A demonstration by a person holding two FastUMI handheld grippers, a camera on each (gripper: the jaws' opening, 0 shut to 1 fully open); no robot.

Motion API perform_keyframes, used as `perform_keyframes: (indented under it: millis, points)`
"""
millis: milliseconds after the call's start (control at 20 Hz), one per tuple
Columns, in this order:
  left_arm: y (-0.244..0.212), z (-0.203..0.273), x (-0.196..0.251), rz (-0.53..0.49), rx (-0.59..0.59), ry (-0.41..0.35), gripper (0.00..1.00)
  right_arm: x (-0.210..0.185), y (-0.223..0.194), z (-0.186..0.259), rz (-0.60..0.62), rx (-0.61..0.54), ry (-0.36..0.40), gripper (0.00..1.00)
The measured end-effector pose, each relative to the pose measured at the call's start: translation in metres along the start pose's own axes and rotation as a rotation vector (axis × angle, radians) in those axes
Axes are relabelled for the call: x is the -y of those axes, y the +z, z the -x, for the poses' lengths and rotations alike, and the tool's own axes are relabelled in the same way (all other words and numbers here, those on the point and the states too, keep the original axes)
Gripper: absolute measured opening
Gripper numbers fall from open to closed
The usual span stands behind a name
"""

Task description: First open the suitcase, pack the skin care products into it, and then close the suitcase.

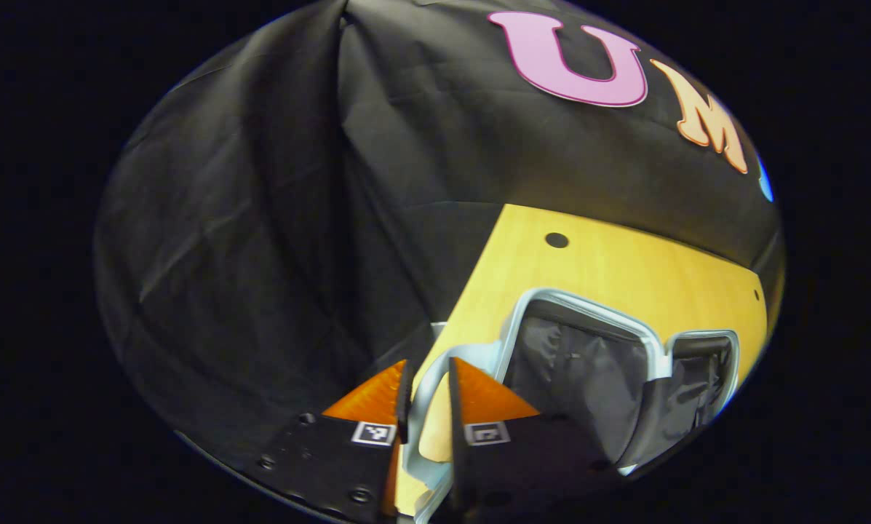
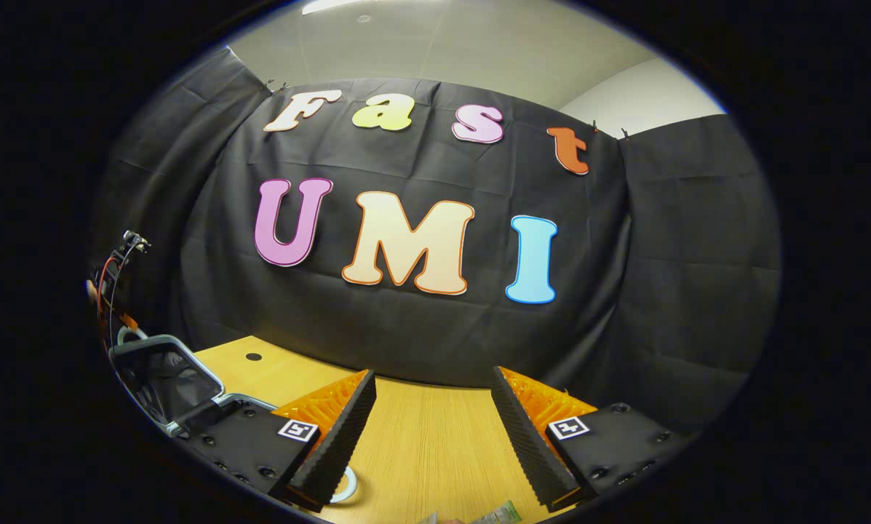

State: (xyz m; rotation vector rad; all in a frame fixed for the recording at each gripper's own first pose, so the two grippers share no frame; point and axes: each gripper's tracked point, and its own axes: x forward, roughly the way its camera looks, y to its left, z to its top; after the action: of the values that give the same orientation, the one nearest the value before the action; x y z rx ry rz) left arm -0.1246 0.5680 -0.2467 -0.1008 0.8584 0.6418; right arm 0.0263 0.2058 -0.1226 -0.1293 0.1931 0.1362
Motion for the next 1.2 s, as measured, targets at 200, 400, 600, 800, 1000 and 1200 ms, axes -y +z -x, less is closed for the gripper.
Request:
perform_keyframes:
  millis: [200,400,600,800,1000,1200]
  points:
    - [0.033,0.026,0.017,0.077,0.169,-0.033,0.69,0.007,0.006,0.002,-0.012,0.020,0.012,0.99]
    - [0.069,0.082,0.042,0.124,0.394,-0.039,0.88,0.024,0.019,0.001,-0.066,0.067,0.035,0.99]
    - [0.087,0.144,0.076,0.192,0.544,-0.047,0.87,0.049,0.023,0.001,-0.093,0.083,0.065,0.99]
    - [0.092,0.193,0.133,0.200,0.595,-0.118,0.89,0.074,0.026,0.005,-0.104,0.095,0.093,1.00]
    - [0.083,0.229,0.184,0.158,0.631,-0.147,0.89,0.096,0.022,0.011,-0.107,0.097,0.123,0.99]
    - [0.076,0.257,0.241,0.079,0.650,-0.200,0.89,0.115,0.016,0.016,-0.114,0.087,0.154,0.99]
